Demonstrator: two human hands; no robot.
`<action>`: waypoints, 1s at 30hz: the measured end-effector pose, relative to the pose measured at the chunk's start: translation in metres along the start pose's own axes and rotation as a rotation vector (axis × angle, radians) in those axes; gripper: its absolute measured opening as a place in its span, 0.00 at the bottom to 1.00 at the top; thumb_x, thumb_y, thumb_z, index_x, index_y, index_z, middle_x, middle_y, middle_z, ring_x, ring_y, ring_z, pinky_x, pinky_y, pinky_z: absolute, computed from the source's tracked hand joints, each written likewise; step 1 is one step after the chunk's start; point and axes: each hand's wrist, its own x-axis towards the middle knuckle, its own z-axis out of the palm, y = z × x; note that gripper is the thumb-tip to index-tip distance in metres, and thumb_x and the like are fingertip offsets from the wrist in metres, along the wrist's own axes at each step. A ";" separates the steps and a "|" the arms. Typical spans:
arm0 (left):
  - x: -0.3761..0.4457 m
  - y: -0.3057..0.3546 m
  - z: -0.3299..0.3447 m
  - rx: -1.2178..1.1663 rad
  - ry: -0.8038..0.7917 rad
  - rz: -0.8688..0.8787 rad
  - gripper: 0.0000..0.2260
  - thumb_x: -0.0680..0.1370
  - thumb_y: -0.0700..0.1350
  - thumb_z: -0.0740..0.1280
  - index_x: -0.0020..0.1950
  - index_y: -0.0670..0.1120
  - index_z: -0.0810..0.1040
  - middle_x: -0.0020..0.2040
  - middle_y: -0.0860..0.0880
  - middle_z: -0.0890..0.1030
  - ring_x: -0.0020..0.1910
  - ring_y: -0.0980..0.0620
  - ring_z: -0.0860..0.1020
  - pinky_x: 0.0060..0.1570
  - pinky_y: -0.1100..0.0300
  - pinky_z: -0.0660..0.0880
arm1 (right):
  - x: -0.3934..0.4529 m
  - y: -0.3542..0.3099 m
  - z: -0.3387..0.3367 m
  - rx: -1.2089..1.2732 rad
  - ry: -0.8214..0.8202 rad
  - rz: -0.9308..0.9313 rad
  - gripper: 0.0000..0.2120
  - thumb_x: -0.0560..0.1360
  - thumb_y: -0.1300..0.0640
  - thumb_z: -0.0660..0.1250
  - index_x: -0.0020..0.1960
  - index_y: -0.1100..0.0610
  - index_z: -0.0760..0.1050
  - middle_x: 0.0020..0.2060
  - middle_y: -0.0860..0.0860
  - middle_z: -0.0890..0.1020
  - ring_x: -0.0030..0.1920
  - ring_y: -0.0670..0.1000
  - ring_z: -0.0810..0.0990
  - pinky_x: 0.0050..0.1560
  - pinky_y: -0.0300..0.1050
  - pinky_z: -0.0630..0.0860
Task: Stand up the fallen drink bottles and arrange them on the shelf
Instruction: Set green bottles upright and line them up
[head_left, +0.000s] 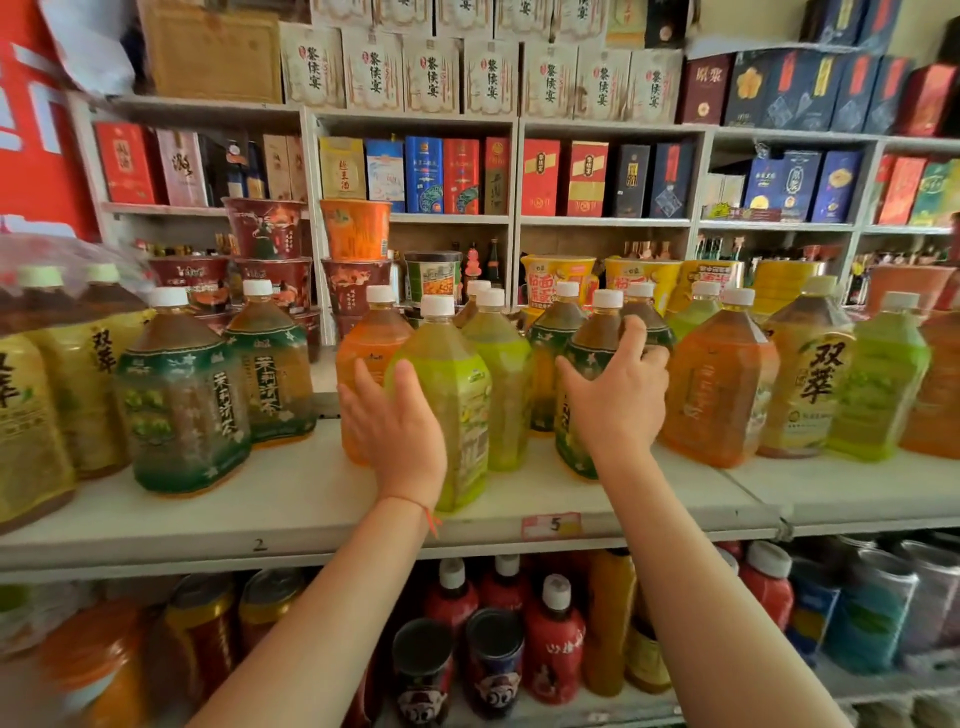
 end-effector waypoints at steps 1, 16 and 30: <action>-0.001 0.000 0.001 -0.004 0.006 0.012 0.33 0.79 0.60 0.48 0.80 0.46 0.60 0.82 0.44 0.58 0.81 0.43 0.53 0.78 0.40 0.50 | 0.000 0.000 0.000 0.006 -0.005 -0.020 0.38 0.74 0.41 0.72 0.76 0.53 0.59 0.63 0.60 0.71 0.61 0.61 0.73 0.51 0.53 0.77; 0.014 -0.006 -0.021 -0.046 -0.181 0.000 0.25 0.83 0.57 0.47 0.70 0.45 0.72 0.75 0.40 0.68 0.76 0.40 0.62 0.76 0.47 0.59 | -0.040 -0.086 -0.093 0.572 -0.257 -0.188 0.35 0.67 0.39 0.77 0.70 0.44 0.68 0.59 0.43 0.77 0.59 0.48 0.77 0.58 0.51 0.78; 0.076 -0.032 -0.149 -0.191 -0.235 0.115 0.18 0.86 0.54 0.52 0.74 0.54 0.70 0.71 0.56 0.73 0.70 0.59 0.70 0.73 0.56 0.67 | -0.120 -0.207 0.069 0.508 -0.268 -0.264 0.39 0.71 0.39 0.74 0.75 0.49 0.62 0.66 0.49 0.73 0.65 0.48 0.73 0.55 0.38 0.69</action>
